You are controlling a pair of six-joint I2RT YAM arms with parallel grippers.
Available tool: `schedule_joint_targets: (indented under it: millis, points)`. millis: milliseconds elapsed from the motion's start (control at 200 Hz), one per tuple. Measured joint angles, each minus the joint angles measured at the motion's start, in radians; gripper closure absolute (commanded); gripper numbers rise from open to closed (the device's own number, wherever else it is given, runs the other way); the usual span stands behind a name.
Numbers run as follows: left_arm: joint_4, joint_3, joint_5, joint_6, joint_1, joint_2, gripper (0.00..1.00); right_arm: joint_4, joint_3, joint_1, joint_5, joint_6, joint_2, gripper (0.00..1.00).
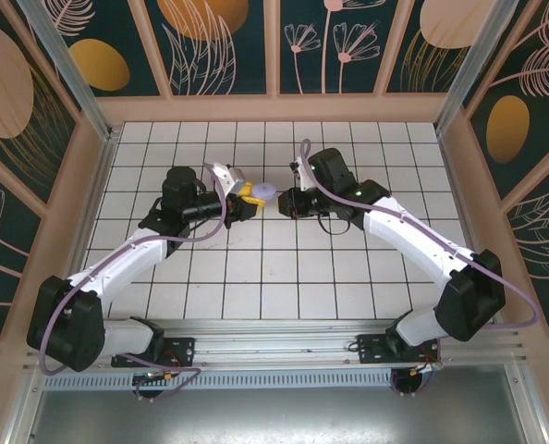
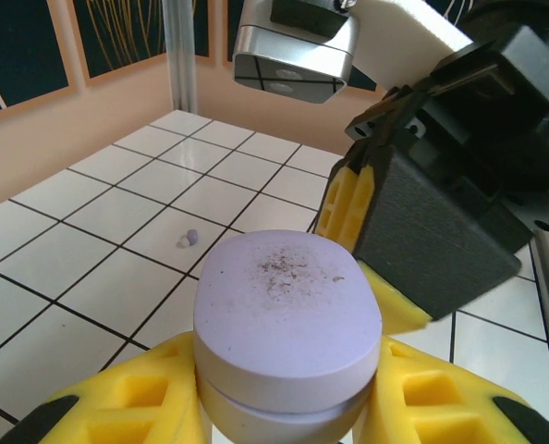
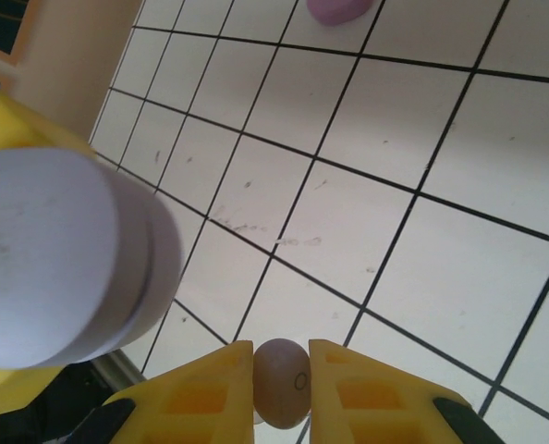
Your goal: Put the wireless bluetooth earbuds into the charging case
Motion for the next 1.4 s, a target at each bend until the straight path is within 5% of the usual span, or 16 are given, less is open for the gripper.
schedule_joint_targets:
  millis: [1401]
  points:
    - [0.009,-0.019,0.005,-0.007,0.005,0.023,1.00,-0.038,0.226,0.055,0.021,-0.013,0.102,0.84]
